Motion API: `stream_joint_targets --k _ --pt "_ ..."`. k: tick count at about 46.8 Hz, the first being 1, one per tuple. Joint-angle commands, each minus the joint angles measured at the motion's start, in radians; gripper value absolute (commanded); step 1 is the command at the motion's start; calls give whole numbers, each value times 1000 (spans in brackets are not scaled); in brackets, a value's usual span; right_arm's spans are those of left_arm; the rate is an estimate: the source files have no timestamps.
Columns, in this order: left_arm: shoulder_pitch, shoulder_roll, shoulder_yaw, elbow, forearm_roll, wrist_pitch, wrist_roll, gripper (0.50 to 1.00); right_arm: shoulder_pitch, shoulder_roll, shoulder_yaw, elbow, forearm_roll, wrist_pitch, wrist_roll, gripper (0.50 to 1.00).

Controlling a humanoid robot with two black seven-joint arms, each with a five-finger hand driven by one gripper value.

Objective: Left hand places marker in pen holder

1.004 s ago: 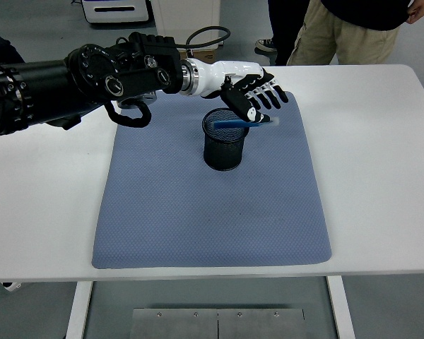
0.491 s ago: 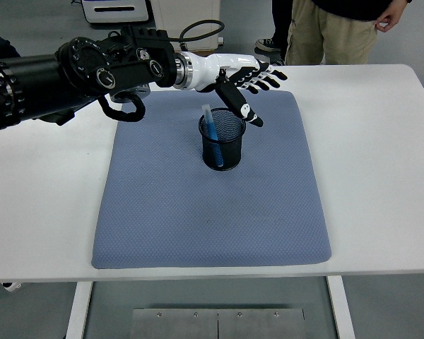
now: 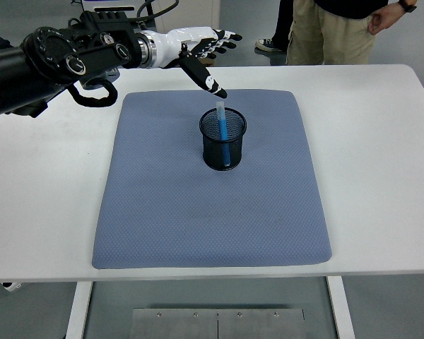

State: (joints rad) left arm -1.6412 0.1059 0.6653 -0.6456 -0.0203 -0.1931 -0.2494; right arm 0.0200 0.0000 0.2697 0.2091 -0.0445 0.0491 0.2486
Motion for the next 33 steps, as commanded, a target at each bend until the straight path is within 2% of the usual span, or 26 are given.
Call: stream_joint_targets --k 1,5,11,14,18,25,29,33 --pt "29 6 -1 30 6 52 15 1000 0 0 0 0 0 0 0 1000" --pt "61 17 -1 63 17 104 10 1000 0 0 0 1 0 0 0 1000" --pt "135 48 -19 110 27 127 -1 1000 0 0 -1 0 0 0 0 1000" --pt "181 54 -110 135 4 144 -1 1000 0 0 0 1 0 0 0 1000" --pt "274 72 -292 173 -10 158 -1 1000 0 0 0 0 0 0 0 1000" --pt "412 123 -596 188 0 141 1 1000 0 0 0 0 0 0 0 1000" --pt "448 152 -685 187 0 97 2 1000 0 0 -1 0 0 0 0 1000" --pt "466 178 -717 187 -12 38 2 1000 0 0 -1 0 0 0 0 1000"
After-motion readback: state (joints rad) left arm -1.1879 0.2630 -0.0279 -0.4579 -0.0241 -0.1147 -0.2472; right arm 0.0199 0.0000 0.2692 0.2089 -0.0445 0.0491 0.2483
